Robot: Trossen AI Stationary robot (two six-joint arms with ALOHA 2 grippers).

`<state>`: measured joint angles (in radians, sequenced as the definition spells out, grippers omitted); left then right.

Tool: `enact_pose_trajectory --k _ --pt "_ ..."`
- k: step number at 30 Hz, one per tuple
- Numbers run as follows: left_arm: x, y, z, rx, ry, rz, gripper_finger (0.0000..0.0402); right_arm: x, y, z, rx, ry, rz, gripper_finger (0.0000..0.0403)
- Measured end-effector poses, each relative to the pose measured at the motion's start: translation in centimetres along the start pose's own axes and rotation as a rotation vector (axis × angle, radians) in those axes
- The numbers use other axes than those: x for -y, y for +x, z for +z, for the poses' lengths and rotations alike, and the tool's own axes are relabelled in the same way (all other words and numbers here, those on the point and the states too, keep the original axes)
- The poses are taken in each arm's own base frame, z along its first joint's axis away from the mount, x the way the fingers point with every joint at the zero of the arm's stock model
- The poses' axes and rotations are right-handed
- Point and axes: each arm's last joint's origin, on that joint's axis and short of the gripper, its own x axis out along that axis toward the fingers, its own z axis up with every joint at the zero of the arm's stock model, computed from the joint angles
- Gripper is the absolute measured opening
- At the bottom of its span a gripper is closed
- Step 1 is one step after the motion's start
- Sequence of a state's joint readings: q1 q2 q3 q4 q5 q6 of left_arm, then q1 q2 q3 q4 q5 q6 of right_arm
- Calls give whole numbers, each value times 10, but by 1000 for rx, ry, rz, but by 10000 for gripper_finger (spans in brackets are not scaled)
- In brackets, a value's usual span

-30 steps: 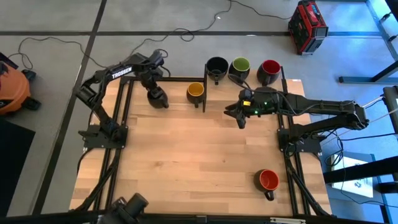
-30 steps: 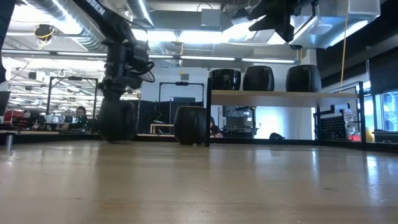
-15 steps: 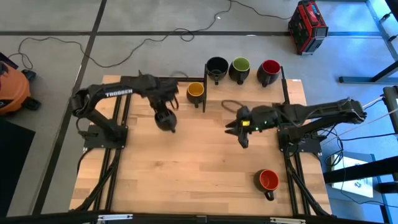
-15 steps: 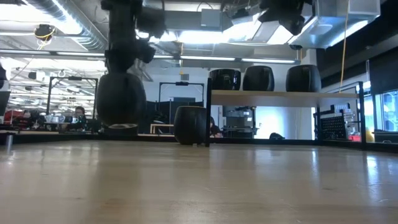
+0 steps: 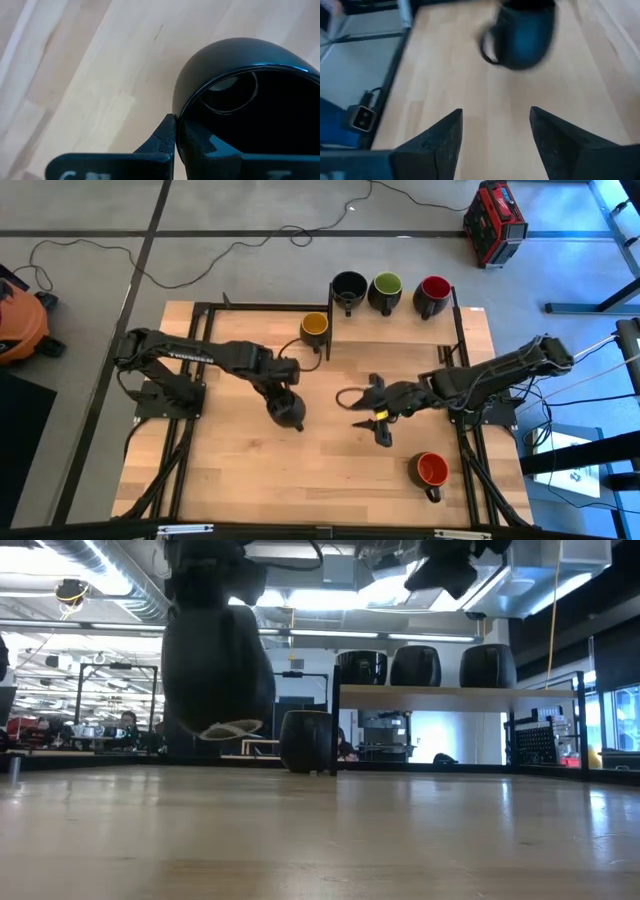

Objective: Place coffee mugs
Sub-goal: Put the black mug on the shelf aligned with other black mug

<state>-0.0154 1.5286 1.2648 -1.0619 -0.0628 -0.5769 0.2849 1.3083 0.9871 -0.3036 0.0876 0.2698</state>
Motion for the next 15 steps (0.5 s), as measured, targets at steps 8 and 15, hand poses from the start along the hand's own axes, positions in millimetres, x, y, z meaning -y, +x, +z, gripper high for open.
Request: enact_pose_trajectory --k 8,15 --pt "27 12 19 29 44 76 5 -11 36 0 59 -95 32 212" --pt "38 22 40 30 126 101 5 -12 57 -13 112 -72 116 185"
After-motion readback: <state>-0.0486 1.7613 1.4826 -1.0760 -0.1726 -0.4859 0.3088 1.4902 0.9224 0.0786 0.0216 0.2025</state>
